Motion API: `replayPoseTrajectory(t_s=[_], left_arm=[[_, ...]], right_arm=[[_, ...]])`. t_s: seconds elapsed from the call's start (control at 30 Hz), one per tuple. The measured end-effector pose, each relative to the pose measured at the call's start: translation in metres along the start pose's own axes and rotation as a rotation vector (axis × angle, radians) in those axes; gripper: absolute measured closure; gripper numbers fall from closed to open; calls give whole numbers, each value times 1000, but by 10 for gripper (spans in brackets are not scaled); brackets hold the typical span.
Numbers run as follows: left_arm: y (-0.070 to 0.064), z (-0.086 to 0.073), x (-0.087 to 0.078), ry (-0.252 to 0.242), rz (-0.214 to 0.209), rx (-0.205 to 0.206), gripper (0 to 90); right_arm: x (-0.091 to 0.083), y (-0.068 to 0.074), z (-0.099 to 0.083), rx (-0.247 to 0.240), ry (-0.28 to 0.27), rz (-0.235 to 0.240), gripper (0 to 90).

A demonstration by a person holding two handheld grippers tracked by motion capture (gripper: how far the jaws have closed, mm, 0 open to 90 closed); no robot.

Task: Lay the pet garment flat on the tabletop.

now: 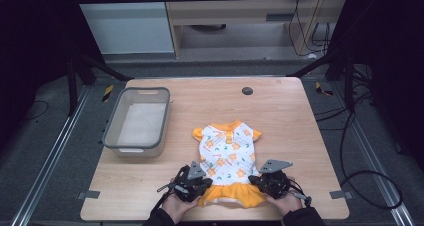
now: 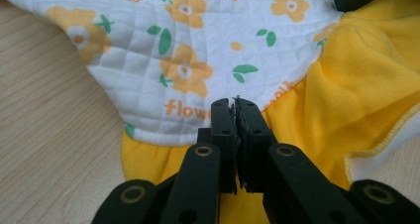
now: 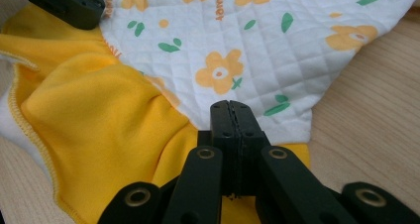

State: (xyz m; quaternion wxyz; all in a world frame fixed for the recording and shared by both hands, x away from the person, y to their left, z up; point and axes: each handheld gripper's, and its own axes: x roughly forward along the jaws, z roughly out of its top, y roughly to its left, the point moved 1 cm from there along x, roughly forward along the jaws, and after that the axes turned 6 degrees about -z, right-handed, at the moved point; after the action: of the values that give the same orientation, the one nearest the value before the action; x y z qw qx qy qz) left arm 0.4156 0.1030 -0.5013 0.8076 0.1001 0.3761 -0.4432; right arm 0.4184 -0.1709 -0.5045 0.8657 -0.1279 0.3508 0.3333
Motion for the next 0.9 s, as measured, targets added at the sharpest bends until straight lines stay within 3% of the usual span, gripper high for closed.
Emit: replayPoseTrajectory(t_s=[0.2,0.3,0.4,0.6,0.77,0.9], left_arm=[[12,16,-22,-73,36,5,815],[25,29,-33,-120,78,3,807],[41,44,-34,-159,108,-26,814],[70,75,-12,-196,154,-87,845],[89,93,26,-136,202,-93,854],[101,94,48,-91,233,-92,858]], right_arm=[[-8,-1,3,13,-48,-3,900],[-11,-1,7,18,-80,-13,900],[-11,-1,10,27,-101,-14,900],[-6,1,11,20,-91,-10,900],[-4,2,10,21,-82,-11,900],[-2,2,9,26,-73,-14,900]])
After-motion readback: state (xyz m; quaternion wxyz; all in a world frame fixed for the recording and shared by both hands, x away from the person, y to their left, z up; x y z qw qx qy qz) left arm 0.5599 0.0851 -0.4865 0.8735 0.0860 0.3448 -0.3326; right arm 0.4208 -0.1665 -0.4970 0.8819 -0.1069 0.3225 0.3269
